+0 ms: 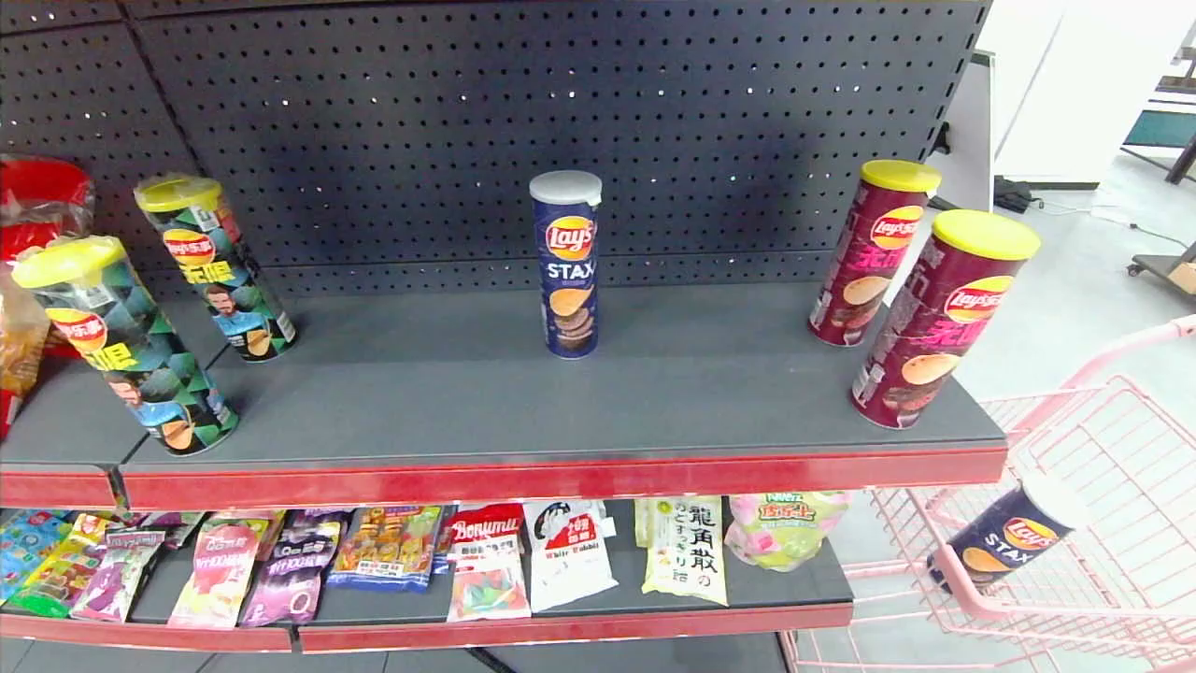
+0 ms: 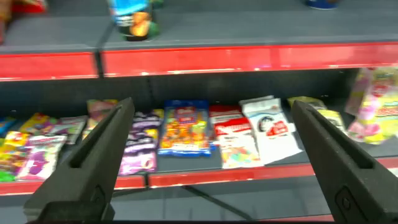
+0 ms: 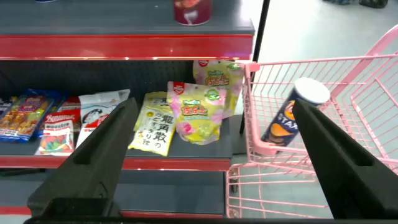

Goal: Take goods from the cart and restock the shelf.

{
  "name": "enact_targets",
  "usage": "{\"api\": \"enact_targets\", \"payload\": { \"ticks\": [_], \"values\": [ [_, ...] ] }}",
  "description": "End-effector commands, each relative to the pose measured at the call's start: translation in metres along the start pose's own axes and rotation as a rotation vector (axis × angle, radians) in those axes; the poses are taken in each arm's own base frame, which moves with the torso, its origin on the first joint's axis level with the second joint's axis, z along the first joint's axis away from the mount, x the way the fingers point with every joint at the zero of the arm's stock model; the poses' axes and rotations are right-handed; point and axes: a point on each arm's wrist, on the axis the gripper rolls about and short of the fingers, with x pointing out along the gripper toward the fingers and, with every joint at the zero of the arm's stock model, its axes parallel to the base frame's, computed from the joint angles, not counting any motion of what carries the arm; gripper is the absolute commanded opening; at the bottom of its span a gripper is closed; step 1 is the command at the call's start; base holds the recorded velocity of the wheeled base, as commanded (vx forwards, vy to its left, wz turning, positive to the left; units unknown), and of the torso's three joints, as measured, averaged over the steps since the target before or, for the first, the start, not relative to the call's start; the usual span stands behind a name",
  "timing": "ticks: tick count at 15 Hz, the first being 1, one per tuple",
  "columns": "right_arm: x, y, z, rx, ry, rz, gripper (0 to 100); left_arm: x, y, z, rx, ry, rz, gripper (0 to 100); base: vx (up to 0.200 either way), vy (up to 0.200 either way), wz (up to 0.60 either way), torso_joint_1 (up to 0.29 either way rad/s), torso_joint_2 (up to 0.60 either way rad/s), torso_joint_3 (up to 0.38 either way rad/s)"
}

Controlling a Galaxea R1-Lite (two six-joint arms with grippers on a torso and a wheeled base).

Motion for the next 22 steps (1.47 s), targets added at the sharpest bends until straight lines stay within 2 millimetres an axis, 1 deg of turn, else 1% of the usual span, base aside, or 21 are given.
{"api": "enact_targets", "payload": {
  "ticks": [1, 8, 9, 18, 22],
  "values": [
    [0.0, 0.0, 0.0001, 0.0, -0.001, 0.001, 100, 0.0001, 0.0, 0.0, 0.0, 0.001, -0.001, 100, 0.0, -0.2, 0.0, -0.002, 0.0, -0.002],
    [0.0, 0.0, 0.0001, 0.001, -0.001, 0.001, 100, 0.0001, 0.0, 0.0, -0.002, 0.001, -0.001, 100, 0.0, -0.2, 0.0, 0.003, 0.0, 0.002],
    [0.0, 0.0, -0.0001, 0.0, 0.001, 0.001, 100, 0.0001, 0.0, 0.0, -0.002, 0.001, -0.001, 100, 0.0, 0.0, 0.0, 0.0, 0.0, 0.0],
    [0.0, -0.0001, -0.0001, 0.001, 0.001, -0.003, 100, 0.0001, 0.0, 0.0, -0.002, 0.001, 0.0, 100, 0.0, 0.0, -0.6, 0.0, 0.0, 0.004],
    [0.0, -0.0001, 0.0001, 0.001, -0.001, -0.003, 100, 0.0001, 0.0, 0.0, -0.003, 0.001, -0.001, 100, 0.0, 0.0, 0.0, 0.0, 0.0, 0.0]
  ]
}}
